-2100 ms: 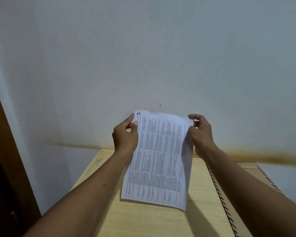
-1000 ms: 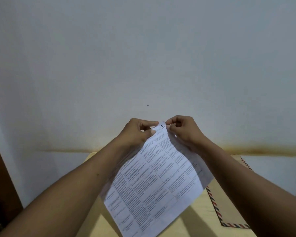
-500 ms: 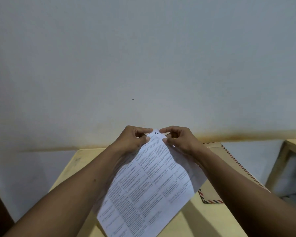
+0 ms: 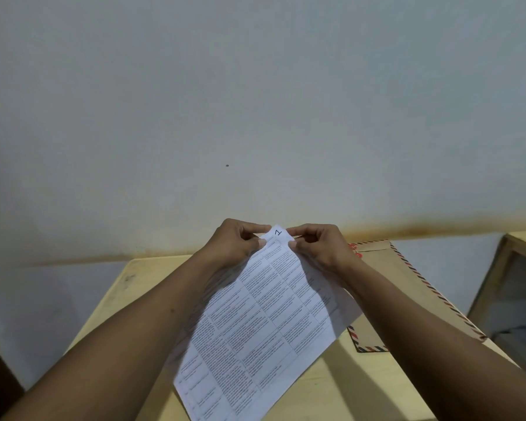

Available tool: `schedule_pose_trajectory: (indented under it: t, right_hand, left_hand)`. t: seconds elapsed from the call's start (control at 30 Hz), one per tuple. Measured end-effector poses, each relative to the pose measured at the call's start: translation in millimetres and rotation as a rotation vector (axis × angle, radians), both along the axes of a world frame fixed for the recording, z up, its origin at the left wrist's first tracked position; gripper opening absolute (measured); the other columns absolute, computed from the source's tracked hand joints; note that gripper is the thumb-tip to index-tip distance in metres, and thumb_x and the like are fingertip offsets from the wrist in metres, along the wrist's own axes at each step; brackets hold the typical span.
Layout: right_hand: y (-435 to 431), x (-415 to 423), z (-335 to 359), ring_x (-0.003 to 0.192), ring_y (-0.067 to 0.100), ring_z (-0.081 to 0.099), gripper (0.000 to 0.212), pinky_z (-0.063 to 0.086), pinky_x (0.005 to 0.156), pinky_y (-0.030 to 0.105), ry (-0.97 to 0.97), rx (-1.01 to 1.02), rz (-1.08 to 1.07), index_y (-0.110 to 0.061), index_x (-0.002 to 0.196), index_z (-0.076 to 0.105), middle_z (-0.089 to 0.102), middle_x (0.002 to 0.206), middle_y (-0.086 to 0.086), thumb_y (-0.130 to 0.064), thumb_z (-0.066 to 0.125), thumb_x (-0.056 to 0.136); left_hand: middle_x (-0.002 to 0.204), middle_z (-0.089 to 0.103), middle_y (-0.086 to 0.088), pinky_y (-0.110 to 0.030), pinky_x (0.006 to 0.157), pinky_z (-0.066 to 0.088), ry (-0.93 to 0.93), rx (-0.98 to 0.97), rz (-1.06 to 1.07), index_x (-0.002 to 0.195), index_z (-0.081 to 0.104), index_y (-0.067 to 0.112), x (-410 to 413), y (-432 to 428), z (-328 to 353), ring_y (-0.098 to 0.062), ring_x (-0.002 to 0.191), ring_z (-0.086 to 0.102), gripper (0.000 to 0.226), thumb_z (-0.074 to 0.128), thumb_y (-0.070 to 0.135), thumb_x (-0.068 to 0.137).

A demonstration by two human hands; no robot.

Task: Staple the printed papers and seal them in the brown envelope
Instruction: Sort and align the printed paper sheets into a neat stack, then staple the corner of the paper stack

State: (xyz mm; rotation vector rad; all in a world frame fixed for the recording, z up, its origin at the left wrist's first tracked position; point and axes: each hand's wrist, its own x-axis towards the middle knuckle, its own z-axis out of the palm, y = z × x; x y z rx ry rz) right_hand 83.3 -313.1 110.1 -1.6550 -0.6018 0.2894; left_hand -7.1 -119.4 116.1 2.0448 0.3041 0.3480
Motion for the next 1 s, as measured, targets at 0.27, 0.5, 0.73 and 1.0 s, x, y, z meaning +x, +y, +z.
schedule_pose_trajectory:
  t: [0.27,0.5,0.73,1.0]
  right_hand:
    - [-16.5,9.8,-50.2,0.083,0.029,0.076,0.021,0.062,0.080,0.048,0.065,-0.026,-0.106,-0.012,0.104,0.078,0.077,0.091,0.018,0.000,0.066,0.092]
    - [-47.9,37.9,-82.7,0.089,0.030,0.076,0.018,0.061,0.083,0.051,0.095,-0.146,-0.214,-0.021,0.096,0.079,0.078,0.092,0.009,-0.008,0.068,0.090]
    - [-102.9,51.1,-87.3,0.072,0.012,0.072,0.021,0.049,0.055,0.014,-0.131,-0.551,-0.141,-0.017,0.104,0.076,0.076,0.088,0.001,-0.008,0.064,0.089]
    - [-163.5,47.2,-53.9,0.099,0.016,0.060,0.031,0.050,0.088,0.033,-0.107,-1.162,0.176,-0.026,0.108,0.071,0.064,0.100,-0.013,-0.024,0.075,0.077]
  left_hand:
    - [0.092,0.081,0.005,-0.034,0.094,0.058,0.149,0.059,-0.061,0.124,0.075,0.028,33.3,-14.9,-34.8,-0.013,0.093,0.076,0.033,0.071,0.013,0.095]
    - [0.098,0.081,-0.004,-0.037,0.094,0.057,0.174,0.086,-0.162,0.119,0.077,0.021,70.3,-44.0,-59.0,-0.021,0.099,0.075,0.030,0.071,0.008,0.094]
    - [0.089,0.078,0.003,-0.021,0.070,0.043,0.212,0.205,-0.289,0.116,0.079,0.026,93.3,-73.8,-86.6,-0.003,0.066,0.057,0.027,0.071,0.012,0.094]
    - [0.093,0.080,-0.008,-0.024,0.075,0.047,0.243,0.305,-0.377,0.121,0.076,0.030,99.4,-90.4,-87.9,-0.009,0.078,0.063,0.031,0.070,0.013,0.095]
